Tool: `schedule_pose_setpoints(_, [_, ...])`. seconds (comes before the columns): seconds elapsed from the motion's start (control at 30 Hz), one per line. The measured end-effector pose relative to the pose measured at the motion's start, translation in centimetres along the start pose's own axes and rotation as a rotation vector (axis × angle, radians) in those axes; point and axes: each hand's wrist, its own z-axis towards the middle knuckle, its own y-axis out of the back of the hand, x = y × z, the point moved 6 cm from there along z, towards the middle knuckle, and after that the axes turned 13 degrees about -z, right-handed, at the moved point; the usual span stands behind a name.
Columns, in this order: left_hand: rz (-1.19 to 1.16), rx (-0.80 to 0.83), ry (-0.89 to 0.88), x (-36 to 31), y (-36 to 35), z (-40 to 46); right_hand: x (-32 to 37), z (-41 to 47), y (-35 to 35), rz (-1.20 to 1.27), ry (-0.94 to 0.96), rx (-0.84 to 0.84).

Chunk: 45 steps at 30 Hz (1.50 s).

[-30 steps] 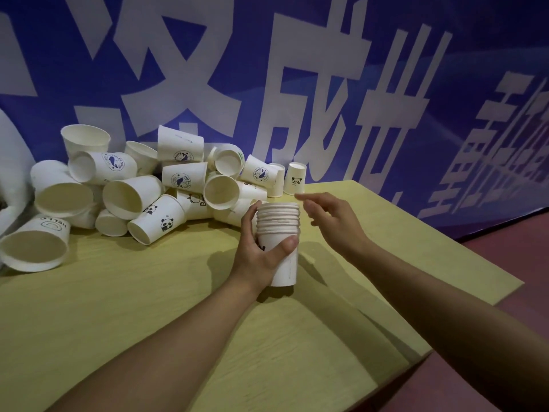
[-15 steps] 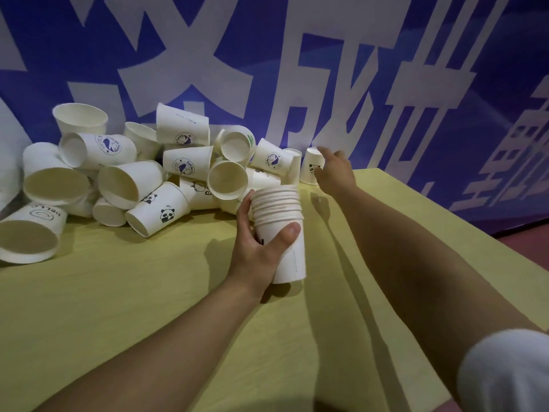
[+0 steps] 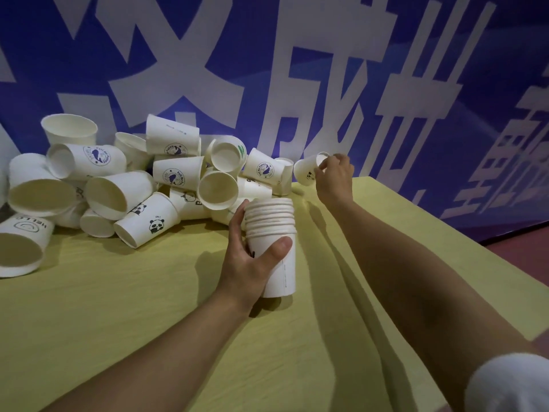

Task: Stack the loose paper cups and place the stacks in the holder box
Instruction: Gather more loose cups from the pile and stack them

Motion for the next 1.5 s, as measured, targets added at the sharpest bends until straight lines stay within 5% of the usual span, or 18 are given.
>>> schedule_pose_setpoints(0.1, [0.038,0.028,-0.002,-0.3,-0.5,-0.3,0.7,-3.5,3.2,0.241,-0.053,-0.066])
schedule_pose_setpoints(0.33, [0.142,0.186,0.039,-0.6,-1.6,-0.9,2.4,-14.2,8.7,0.896,-0.149,0.132])
schedule_pose_setpoints(0.53, [0.19,0.261,0.077,-0.6,-2.2,-1.5,2.5,-16.9,9.0,1.064,-0.196,0.162])
schedule_pose_setpoints(0.73, [0.211,0.3,0.1,-0.5,-2.4,-1.5,1.5,-17.1,9.1,1.162,-0.29,0.126])
schedule_pose_setpoints(1.0, [0.211,0.323,0.084,-0.4,-2.5,-1.2,2.8,-17.8,9.8,1.062,-0.088,0.133])
schedule_pose_setpoints(1.5, [0.235,0.235,0.035,-0.6,-1.7,-1.1,2.2,-17.4,9.6,0.881,-0.03,0.087])
